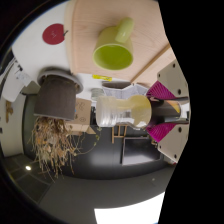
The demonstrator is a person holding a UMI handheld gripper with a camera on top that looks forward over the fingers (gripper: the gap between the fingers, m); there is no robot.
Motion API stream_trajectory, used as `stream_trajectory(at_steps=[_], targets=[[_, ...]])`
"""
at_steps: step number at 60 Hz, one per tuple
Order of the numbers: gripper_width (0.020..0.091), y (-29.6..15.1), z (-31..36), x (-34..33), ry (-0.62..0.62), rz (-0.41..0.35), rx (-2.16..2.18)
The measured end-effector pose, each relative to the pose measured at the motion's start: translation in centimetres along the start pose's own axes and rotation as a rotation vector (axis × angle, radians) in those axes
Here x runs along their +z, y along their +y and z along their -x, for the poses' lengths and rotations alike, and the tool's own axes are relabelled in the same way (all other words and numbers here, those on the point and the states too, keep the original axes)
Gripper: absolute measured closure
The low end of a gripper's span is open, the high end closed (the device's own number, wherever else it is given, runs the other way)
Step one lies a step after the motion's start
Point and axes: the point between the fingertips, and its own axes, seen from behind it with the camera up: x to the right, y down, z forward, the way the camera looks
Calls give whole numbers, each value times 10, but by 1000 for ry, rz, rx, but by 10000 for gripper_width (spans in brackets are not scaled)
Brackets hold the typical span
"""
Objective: Pour water
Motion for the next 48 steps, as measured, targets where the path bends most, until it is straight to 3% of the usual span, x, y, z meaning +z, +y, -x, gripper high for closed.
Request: stream_trajectory(at_steps=[5, 16, 21, 27, 34, 48], targets=[[846, -23, 27, -13, 14, -49, -295], [843, -107, 95, -48, 9, -246, -813], [843, -160, 97, -64, 70, -333, -998], [844, -217, 69, -74, 186, -372, -1161], [843, -266, 10, -71, 318, -329, -1253], [844, -293, -107, -58, 459, -157, -1335]])
